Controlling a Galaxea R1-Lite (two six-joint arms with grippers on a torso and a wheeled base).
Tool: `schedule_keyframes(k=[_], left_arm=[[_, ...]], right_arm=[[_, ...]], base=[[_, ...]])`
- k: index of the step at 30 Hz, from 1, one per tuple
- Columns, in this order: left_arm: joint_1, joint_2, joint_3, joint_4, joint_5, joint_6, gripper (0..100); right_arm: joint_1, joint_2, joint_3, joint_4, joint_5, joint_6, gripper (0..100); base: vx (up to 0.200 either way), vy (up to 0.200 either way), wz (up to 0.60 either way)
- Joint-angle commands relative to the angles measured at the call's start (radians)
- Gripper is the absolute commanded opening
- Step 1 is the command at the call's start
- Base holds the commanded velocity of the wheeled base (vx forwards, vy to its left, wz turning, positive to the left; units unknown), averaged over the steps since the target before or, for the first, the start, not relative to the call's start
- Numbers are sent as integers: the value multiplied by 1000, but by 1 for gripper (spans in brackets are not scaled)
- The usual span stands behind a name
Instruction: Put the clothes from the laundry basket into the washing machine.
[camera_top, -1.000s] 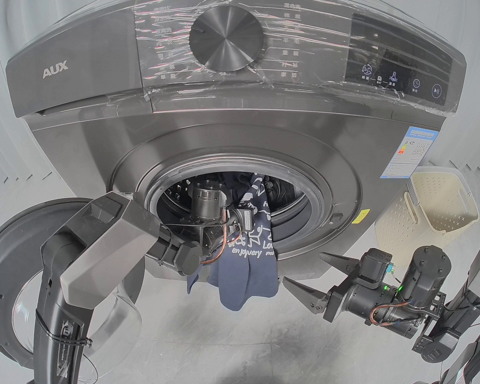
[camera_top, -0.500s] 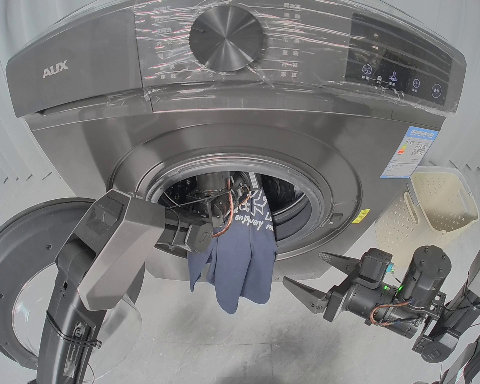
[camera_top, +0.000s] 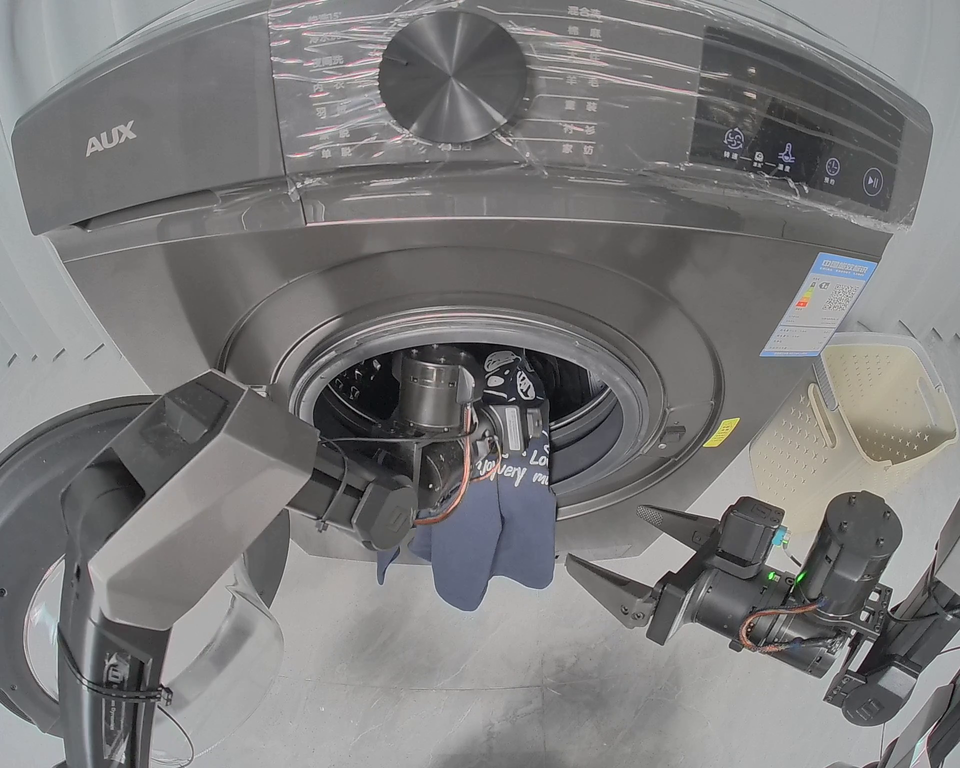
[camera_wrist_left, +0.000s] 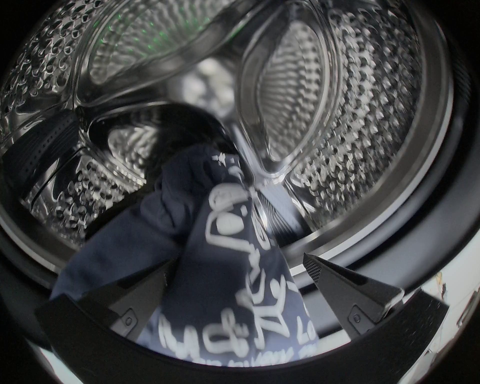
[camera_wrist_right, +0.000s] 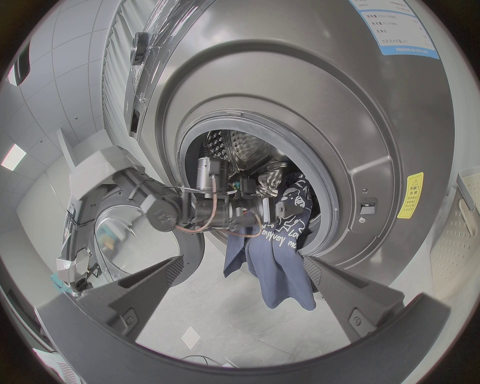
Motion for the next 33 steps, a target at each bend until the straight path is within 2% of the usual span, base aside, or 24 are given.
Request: schedule_keyframes(k=[1, 7, 19, 20, 25, 29, 33], left_arm=[[-54, -172, 199, 57, -22, 6, 100], [-54, -135, 228, 48, -46, 6, 100], [-45, -26, 210, -2, -52, 7, 100], [-45, -22, 199, -7, -54, 7, 0], [-39, -16, 152, -15, -55, 4, 0], [-17, -20, 69, -48, -38, -2, 0], [23, -2, -43, -91, 11, -2, 0]], right_arm=[[2, 2, 0, 0, -1, 0, 100], [2, -1, 0, 0, -1, 0, 100], [2, -3, -1, 0, -1, 0, 100], [2, -3, -1, -2, -1, 0, 100], [2, -3, -1, 0, -1, 0, 100], [17, -4, -4, -2, -2, 1, 100], [20, -6, -9, -2, -5, 1, 100]], base=[[0, 0, 0], [0, 0, 0], [0, 0, 0], [0, 0, 0], [0, 0, 0], [0, 0, 0], [0, 0, 0]])
